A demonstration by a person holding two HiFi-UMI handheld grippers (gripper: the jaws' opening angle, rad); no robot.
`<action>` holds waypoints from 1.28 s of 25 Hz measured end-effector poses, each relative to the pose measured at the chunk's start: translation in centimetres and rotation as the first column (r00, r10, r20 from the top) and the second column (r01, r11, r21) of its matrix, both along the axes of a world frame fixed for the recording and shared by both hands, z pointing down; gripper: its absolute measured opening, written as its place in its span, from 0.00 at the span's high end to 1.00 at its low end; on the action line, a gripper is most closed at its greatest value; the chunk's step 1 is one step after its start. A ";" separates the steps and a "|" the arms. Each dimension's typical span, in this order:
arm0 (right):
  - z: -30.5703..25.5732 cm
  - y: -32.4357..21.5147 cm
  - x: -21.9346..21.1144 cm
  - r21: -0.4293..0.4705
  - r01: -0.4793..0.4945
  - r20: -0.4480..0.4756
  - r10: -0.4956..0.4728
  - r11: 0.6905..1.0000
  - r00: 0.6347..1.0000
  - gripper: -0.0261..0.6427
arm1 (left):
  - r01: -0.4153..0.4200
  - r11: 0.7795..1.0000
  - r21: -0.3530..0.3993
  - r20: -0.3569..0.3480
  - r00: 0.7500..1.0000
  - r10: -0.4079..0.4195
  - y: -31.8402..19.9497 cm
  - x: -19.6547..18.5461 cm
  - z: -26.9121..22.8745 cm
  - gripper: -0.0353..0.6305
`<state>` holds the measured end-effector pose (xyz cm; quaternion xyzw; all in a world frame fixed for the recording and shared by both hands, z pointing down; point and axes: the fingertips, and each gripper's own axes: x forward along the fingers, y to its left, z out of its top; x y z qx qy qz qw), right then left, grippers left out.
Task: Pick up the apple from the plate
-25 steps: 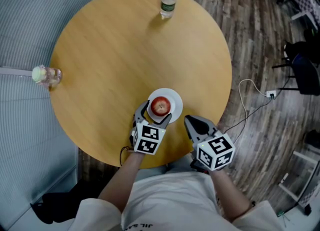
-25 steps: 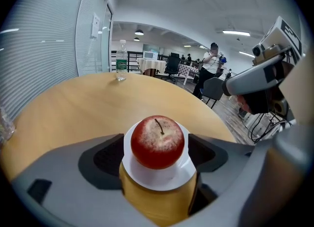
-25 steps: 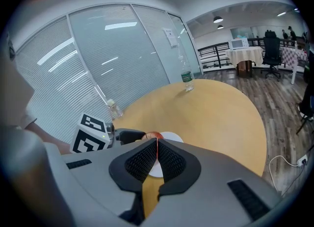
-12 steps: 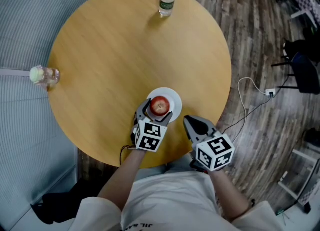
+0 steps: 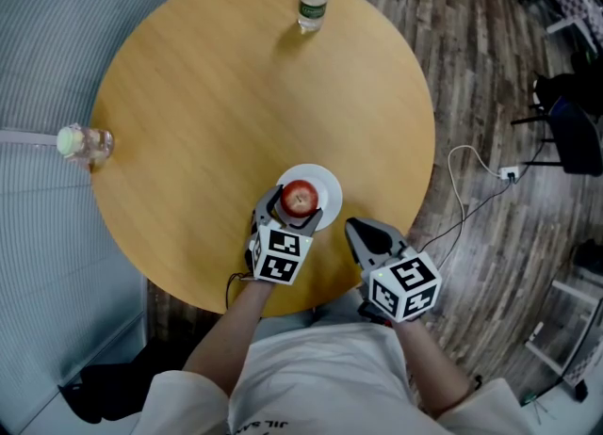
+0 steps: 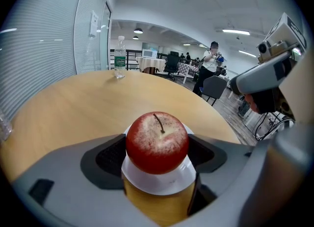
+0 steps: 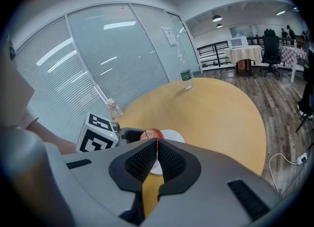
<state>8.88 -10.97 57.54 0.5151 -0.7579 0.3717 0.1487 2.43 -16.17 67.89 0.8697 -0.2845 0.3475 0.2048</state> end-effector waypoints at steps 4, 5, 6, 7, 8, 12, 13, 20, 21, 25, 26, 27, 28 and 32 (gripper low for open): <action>-0.3 0.1 -0.1 0.008 0.004 0.000 -0.004 1.000 1.000 0.91 | 0.004 1.000 0.014 -0.010 1.000 -0.004 0.0 -0.1 -0.6 0.36; -0.4 0.1 -0.1 0.011 0.005 0.000 -0.005 1.000 1.000 0.91 | 0.005 1.000 0.016 -0.011 1.000 -0.005 0.0 -0.1 -0.9 0.36; -0.5 0.2 -0.2 0.015 0.005 0.000 -0.005 1.000 1.000 0.91 | 0.005 1.000 0.018 -0.009 1.000 -0.005 0.0 -0.2 -1.2 0.36; -0.6 0.2 -0.2 0.019 0.005 0.001 -0.005 1.000 1.000 0.91 | 0.005 1.000 0.021 -0.007 1.000 -0.005 0.1 -0.2 -1.5 0.36; -0.8 0.3 -0.2 0.023 0.005 0.002 -0.006 1.000 1.000 0.91 | 0.005 1.000 0.026 -0.010 1.000 -0.005 0.2 -0.2 -1.7 0.36; -1.4 1.0 -0.5 0.037 0.014 0.002 -0.014 0.999 1.000 0.91 | 0.015 0.999 0.047 -0.012 1.000 -0.014 0.8 -0.6 -2.8 0.36; -1.6 1.2 -0.6 0.040 0.016 0.001 -0.016 0.999 1.000 0.91 | 0.018 0.998 0.052 -0.008 1.000 -0.018 0.8 -0.8 -3.3 0.36; -2.9 2.7 -0.6 0.066 0.023 -0.015 -0.022 0.998 1.000 0.91 | 0.043 0.997 0.070 -0.025 0.999 -0.042 2.0 -1.7 -5.9 0.36; -3.0 2.9 -0.6 0.070 0.023 -0.018 -0.022 0.997 1.000 0.91 | 0.044 0.997 0.069 -0.030 0.999 -0.042 2.4 -1.8 -6.2 0.36; -3.7 4.0 -0.7 0.088 0.026 -0.028 -0.023 0.996 0.999 0.91 | 0.057 0.995 0.082 -0.056 0.997 -0.053 3.5 -2.6 -8.1 0.36; -3.9 4.2 -0.7 0.094 0.027 -0.031 -0.024 0.995 0.999 0.91 | 0.065 0.994 0.091 -0.066 0.996 -0.059 3.7 -2.8 -8.7 0.36; -4.1 4.4 -0.8 0.099 0.029 -0.033 -0.026 0.995 0.999 0.91 | 0.074 0.992 0.103 -0.077 0.995 -0.066 3.8 -3.0 -9.4 0.36; -4.3 4.7 -0.9 0.104 0.031 -0.036 -0.027 0.994 0.999 0.91 | 0.082 0.990 0.114 -0.088 0.994 -0.072 4.0 -3.2 -10.1 0.36; -5.4 5.3 -1.1 0.129 0.034 -0.042 -0.029 0.991 0.999 0.91 | 0.098 0.985 0.142 -0.120 0.990 -0.081 4.9 -3.7 -12.7 0.36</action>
